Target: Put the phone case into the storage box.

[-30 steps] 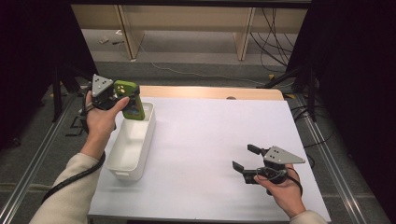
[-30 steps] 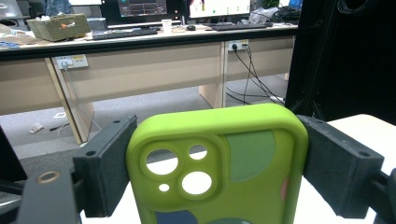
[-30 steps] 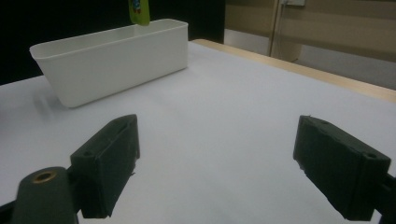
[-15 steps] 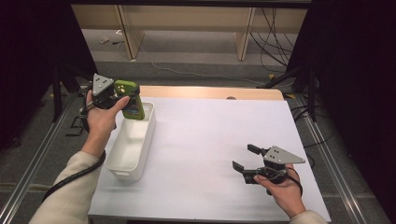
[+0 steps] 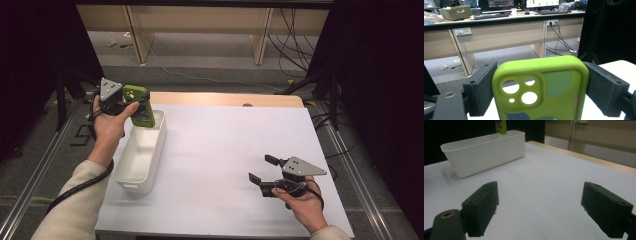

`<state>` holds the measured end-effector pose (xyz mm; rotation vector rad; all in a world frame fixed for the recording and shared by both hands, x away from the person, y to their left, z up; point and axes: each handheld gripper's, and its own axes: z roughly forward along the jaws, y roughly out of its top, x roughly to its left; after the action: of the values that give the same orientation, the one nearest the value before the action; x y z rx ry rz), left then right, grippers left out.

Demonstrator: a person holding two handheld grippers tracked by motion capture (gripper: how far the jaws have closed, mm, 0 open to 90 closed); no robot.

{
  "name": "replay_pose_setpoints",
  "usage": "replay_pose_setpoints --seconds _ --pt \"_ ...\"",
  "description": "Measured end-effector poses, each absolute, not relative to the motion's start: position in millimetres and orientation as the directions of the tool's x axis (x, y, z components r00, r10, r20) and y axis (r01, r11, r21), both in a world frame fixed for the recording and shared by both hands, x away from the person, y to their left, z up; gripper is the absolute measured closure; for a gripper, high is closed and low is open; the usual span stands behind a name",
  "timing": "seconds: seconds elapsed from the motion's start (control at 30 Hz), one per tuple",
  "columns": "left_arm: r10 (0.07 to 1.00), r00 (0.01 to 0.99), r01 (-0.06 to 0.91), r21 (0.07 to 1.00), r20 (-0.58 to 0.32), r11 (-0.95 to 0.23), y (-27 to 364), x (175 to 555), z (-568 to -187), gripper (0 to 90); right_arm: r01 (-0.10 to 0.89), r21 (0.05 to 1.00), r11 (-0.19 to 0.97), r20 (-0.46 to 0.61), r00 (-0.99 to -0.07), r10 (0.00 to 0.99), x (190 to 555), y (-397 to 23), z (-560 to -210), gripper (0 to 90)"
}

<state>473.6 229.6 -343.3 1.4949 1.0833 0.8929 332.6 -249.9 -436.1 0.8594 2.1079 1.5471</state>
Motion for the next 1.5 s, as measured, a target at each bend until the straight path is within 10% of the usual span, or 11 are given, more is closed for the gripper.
replay_pose_setpoints --seconds 1.5 --pt "0.95 0.311 0.197 0.978 -0.003 -0.061 232.2 486.5 -348.8 16.1 0.248 0.947 0.204 0.049 -0.74 0.671 332.6 -249.7 -436.6 15.5"
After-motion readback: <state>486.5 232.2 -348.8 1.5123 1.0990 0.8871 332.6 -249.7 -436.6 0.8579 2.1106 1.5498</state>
